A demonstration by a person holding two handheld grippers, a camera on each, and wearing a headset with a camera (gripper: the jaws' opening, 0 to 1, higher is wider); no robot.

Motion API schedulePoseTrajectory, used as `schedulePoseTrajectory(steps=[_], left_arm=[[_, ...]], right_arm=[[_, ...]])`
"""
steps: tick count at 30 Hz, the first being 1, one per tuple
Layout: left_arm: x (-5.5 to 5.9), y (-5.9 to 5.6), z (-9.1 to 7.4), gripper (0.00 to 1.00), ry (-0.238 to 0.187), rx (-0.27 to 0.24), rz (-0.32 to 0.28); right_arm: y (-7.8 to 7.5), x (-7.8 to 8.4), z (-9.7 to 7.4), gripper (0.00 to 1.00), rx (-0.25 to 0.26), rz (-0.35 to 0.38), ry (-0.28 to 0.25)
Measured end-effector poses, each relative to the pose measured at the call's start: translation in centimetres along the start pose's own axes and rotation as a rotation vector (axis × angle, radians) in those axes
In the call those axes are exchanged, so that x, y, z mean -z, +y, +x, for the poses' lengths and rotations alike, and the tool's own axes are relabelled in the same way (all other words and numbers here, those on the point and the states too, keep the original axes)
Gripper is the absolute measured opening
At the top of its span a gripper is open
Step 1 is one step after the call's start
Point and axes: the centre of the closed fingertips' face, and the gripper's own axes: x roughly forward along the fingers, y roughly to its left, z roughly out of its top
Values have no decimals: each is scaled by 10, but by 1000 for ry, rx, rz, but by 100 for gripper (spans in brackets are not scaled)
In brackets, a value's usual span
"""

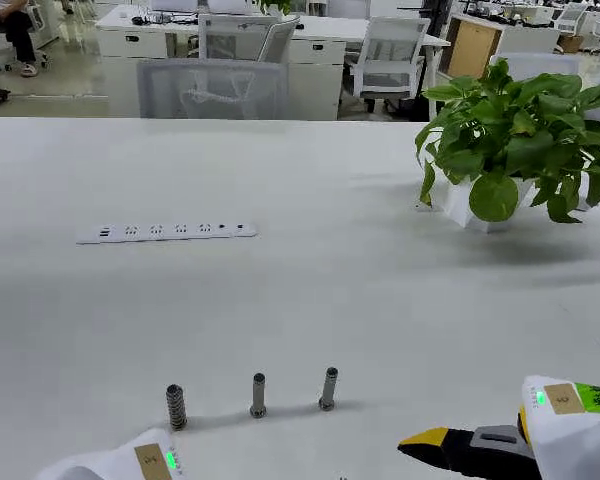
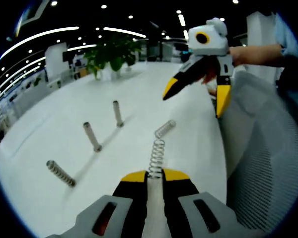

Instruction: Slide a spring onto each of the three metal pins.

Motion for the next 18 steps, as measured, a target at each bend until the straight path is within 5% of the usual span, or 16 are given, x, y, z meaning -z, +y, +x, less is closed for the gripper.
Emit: schedulePoseTrajectory(steps=[8,18], left_arm=[[-10,-8,1,11,-25,27,28],[-24,-14,0,11,-64,46,53]], right_arm=[[8,-13,14,37,-94,-34,22],[15,-10,18,28,-166,-54,53]])
